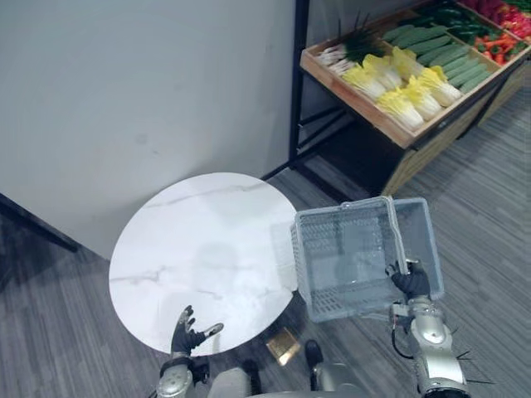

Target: Pick vegetable in the basket

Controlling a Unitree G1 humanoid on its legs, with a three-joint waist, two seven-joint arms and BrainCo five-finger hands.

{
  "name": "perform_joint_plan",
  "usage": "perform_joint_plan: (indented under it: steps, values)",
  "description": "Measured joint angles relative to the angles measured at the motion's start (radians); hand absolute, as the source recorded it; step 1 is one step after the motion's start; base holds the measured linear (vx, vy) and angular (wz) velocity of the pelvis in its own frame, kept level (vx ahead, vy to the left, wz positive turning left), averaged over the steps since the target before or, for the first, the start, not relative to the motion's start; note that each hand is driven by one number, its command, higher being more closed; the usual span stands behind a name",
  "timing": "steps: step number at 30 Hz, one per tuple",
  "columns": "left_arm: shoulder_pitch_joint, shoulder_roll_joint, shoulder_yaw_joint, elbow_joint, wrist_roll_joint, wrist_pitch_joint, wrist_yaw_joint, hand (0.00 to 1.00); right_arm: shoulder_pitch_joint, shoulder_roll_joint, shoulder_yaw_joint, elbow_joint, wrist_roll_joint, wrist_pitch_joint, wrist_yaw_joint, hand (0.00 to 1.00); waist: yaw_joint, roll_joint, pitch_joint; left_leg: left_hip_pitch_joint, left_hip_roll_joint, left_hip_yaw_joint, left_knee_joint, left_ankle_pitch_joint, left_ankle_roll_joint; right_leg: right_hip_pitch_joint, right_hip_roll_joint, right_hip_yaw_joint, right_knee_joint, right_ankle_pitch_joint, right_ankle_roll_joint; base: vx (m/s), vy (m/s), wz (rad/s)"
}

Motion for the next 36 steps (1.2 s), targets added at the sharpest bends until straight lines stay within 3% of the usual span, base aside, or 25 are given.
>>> perform_joint_plan:
  steps: [2,4,5,6,8,10,11,12,14,15,17,19,21,23,24,27,33,36]
  values:
    - [0.006,-0.010,-0.001,-0.026,0.000,0.005,0.000,0.00,0.036,0.003,-0.005,-0.013,0.015,0.000,-0.012,1.00,0.018,-0.016,-0.009,-0.009,-0.008,-0.031,0.001,0.021,-0.006,0.036,-0.076,0.000,0.243,-0.098,0.055,-0.09,-0.131,0.35]
    - [0.005,-0.011,-0.009,-0.044,0.000,0.006,0.001,0.00,0.060,0.016,-0.005,-0.045,0.017,0.000,-0.017,1.00,0.018,-0.045,-0.025,-0.048,-0.027,-0.064,0.005,0.057,-0.018,0.108,-0.129,0.036,0.294,-0.110,0.076,-0.12,-0.267,0.55]
    - [-0.006,-0.006,-0.007,-0.049,0.000,0.009,0.002,0.00,0.053,0.013,-0.005,-0.058,0.017,0.000,-0.020,1.00,0.036,-0.045,-0.027,-0.091,-0.017,-0.078,0.019,0.085,-0.040,0.134,-0.115,0.046,0.236,-0.160,0.100,-0.24,-0.301,0.32]
    - [-0.008,-0.025,-0.014,-0.051,-0.001,0.018,0.002,0.00,0.047,-0.002,-0.005,-0.064,0.017,0.000,-0.031,1.00,0.049,-0.014,-0.035,-0.118,0.006,-0.084,-0.004,0.142,-0.048,0.131,-0.079,0.015,0.181,-0.180,0.109,-0.21,-0.247,0.24]
    - [0.010,-0.039,-0.039,-0.067,-0.002,0.018,0.002,0.00,0.046,-0.006,-0.005,-0.065,0.018,0.000,-0.034,1.00,0.064,0.005,-0.045,-0.129,0.032,-0.085,-0.036,0.191,-0.043,0.163,-0.060,-0.028,0.090,-0.220,0.079,-0.21,-0.228,0.22]
    - [0.011,-0.039,-0.064,-0.071,-0.002,0.018,0.002,0.00,0.040,-0.009,-0.006,-0.073,0.018,-0.003,-0.036,1.00,0.066,0.009,-0.048,-0.160,0.043,-0.115,-0.085,0.257,-0.076,0.172,-0.045,-0.081,0.018,-0.284,0.033,-0.30,-0.318,0.37]
    - [0.003,-0.047,-0.074,-0.066,-0.002,0.020,0.003,0.00,0.026,-0.026,-0.008,-0.068,0.018,-0.007,-0.038,1.00,0.060,0.043,-0.044,-0.183,0.060,-0.152,-0.148,0.331,-0.083,0.150,-0.014,-0.114,0.010,-0.282,0.006,-0.29,-0.199,0.54]
    - [0.004,-0.047,-0.079,-0.066,-0.002,0.020,0.003,0.00,0.025,-0.033,-0.011,-0.062,0.019,-0.007,-0.039,1.00,0.057,0.051,-0.045,-0.181,0.064,-0.159,-0.197,0.370,-0.082,0.139,-0.008,-0.134,0.007,-0.271,-0.011,-0.36,-0.184,0.70]
    - [0.010,-0.039,-0.078,-0.063,-0.002,0.022,0.003,0.00,0.013,-0.028,-0.047,-0.010,0.019,-0.004,-0.055,1.00,0.040,0.035,-0.035,-0.171,0.047,-0.106,-0.111,0.300,-0.072,0.122,-0.026,-0.190,0.005,-0.243,-0.054,-0.30,-0.129,0.62]
    - [0.012,-0.036,-0.077,-0.063,-0.002,0.022,0.003,0.00,0.008,-0.028,-0.050,0.002,0.019,-0.003,-0.056,1.00,0.041,0.028,-0.031,-0.170,0.040,-0.105,-0.061,0.268,-0.074,0.118,-0.036,-0.189,0.000,-0.232,-0.057,-0.26,-0.120,0.23]
    - [0.040,-0.036,-0.068,-0.064,-0.002,0.020,0.002,0.00,0.002,-0.024,-0.042,0.016,0.018,0.008,-0.054,1.00,0.042,0.026,-0.030,-0.146,0.042,-0.113,0.130,0.136,-0.076,0.108,-0.047,-0.164,-0.039,-0.179,-0.059,-0.23,-0.062,-0.20]
    - [0.062,-0.036,-0.059,-0.064,-0.002,0.020,0.001,0.00,0.002,-0.008,-0.037,0.016,0.018,0.009,-0.054,1.00,0.038,0.028,-0.031,-0.077,0.042,-0.122,0.171,0.057,-0.096,0.100,-0.041,-0.139,-0.065,-0.145,-0.055,-0.17,0.050,-0.36]
    - [0.066,-0.034,-0.057,-0.063,-0.002,0.019,0.002,0.00,0.002,0.001,-0.057,0.017,0.019,0.009,-0.055,1.00,0.029,0.033,-0.034,0.010,0.019,-0.141,0.060,-0.006,-0.109,0.071,-0.029,-0.125,-0.079,-0.117,-0.036,-0.19,0.138,-0.23]
    - [0.055,-0.031,-0.056,-0.054,-0.002,0.019,0.002,0.00,-0.005,0.001,-0.076,0.041,0.019,0.007,-0.054,1.00,0.010,0.044,-0.042,0.049,0.008,-0.147,-0.055,-0.010,-0.108,0.061,-0.030,-0.130,-0.088,-0.099,-0.014,-0.15,0.122,0.06]
    - [0.032,-0.023,-0.057,-0.024,0.000,0.019,0.002,0.00,-0.004,0.002,-0.094,0.078,0.019,0.006,-0.054,1.00,0.010,0.031,-0.044,0.068,-0.007,-0.144,-0.120,0.008,-0.119,0.061,-0.038,-0.126,-0.123,-0.066,0.001,-0.22,0.169,0.00]
    - [0.021,0.001,-0.055,-0.007,0.003,0.019,0.003,0.00,0.007,0.006,-0.116,0.137,0.019,0.008,-0.055,1.00,0.004,0.030,-0.044,0.067,-0.032,-0.132,-0.134,0.021,-0.107,0.078,-0.052,-0.104,-0.193,-0.011,0.036,-0.16,0.132,-0.14]
    - [0.020,0.007,-0.025,-0.013,0.003,0.020,0.022,0.00,0.023,0.029,-0.120,0.147,0.030,0.012,-0.072,1.00,-0.010,0.029,-0.043,0.095,-0.034,-0.030,-0.131,0.021,-0.089,0.076,-0.039,-0.005,-0.267,0.072,0.045,-0.08,0.090,-0.53]
    - [0.017,0.004,-0.026,-0.068,0.012,0.020,0.022,0.00,0.051,0.068,-0.118,0.055,0.038,0.019,-0.073,1.00,-0.018,0.015,-0.034,0.108,-0.004,0.071,-0.087,-0.036,-0.098,0.070,0.001,0.087,-0.322,0.108,0.041,-0.07,0.054,-0.99]
